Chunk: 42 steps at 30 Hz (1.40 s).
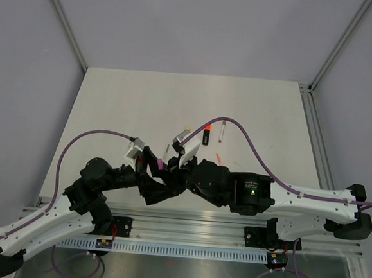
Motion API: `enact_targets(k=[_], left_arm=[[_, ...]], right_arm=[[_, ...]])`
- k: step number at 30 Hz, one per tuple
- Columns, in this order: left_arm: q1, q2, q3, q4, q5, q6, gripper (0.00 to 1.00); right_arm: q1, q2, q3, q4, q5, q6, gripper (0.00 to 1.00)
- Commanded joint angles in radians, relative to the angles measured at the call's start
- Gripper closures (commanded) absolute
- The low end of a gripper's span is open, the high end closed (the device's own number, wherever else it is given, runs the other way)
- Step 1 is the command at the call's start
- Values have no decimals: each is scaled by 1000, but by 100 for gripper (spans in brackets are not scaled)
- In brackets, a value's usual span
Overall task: Insert the pens into the pen caps
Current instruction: Press the pen cap onto the pen.
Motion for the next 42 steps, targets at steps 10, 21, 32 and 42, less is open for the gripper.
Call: enact_targets(k=[10,21,32,42], left_arm=[[-4,-2,-38,82,-12,-31,18],[-4,-15,-26,78,-9,-46,60],[-4,-51,-17,1,-60,-18,100],[-4,-64,-5,-8,-48,5,100]], right_arm=[[-3,-91,-54,112,102,-89,100],[-5,-81,-89,155,106,-77,100],[-5,-73,-154,196,125,-38,100],[-6,-123,-192,221,128,-37,88]])
